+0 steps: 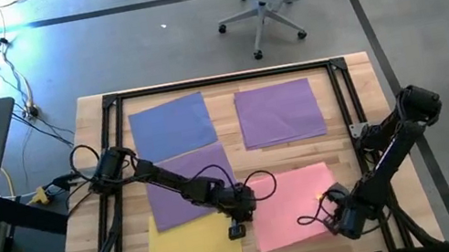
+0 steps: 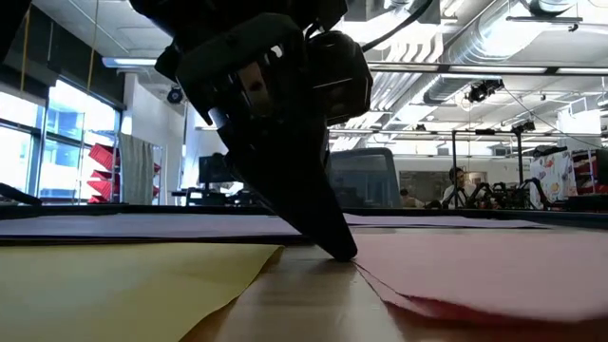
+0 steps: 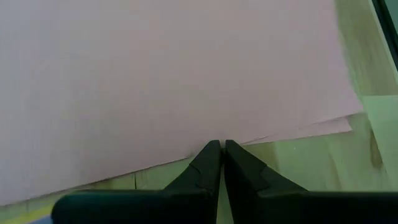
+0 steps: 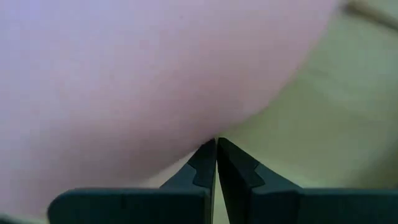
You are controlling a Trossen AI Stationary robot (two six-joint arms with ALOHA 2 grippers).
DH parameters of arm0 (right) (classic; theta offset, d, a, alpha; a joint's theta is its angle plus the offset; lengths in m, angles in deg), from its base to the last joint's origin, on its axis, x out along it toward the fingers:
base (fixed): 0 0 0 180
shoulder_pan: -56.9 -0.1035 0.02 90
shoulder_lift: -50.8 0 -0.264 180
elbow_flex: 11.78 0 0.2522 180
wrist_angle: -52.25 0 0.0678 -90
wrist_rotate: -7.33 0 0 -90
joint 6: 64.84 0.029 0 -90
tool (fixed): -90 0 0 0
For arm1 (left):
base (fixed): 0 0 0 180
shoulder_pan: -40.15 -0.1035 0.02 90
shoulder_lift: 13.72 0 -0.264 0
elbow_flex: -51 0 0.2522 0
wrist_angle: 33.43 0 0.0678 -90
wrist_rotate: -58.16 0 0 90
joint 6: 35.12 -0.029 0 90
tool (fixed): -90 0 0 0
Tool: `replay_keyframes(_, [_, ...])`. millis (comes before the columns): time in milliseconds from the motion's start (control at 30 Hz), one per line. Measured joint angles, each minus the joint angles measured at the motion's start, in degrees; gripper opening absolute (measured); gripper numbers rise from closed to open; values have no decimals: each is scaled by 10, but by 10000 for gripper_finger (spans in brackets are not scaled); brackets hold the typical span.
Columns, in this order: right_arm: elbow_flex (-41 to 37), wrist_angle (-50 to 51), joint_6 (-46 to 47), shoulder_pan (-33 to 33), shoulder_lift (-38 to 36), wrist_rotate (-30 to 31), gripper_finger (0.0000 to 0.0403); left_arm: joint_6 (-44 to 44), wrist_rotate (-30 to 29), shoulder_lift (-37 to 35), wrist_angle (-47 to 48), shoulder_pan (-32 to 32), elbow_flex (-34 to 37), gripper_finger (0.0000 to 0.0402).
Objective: Organize paper
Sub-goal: Adjust the pink papers
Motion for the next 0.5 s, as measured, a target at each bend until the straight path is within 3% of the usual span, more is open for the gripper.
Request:
replay_keyframes(200, [0,8,14,-12,0,-64,0,28,-17,-7,7,0,0,0])
replay_keyframes(500, [1,15,25,-18,-17,-56,0,60,-102,-47,51,-1,4,0])
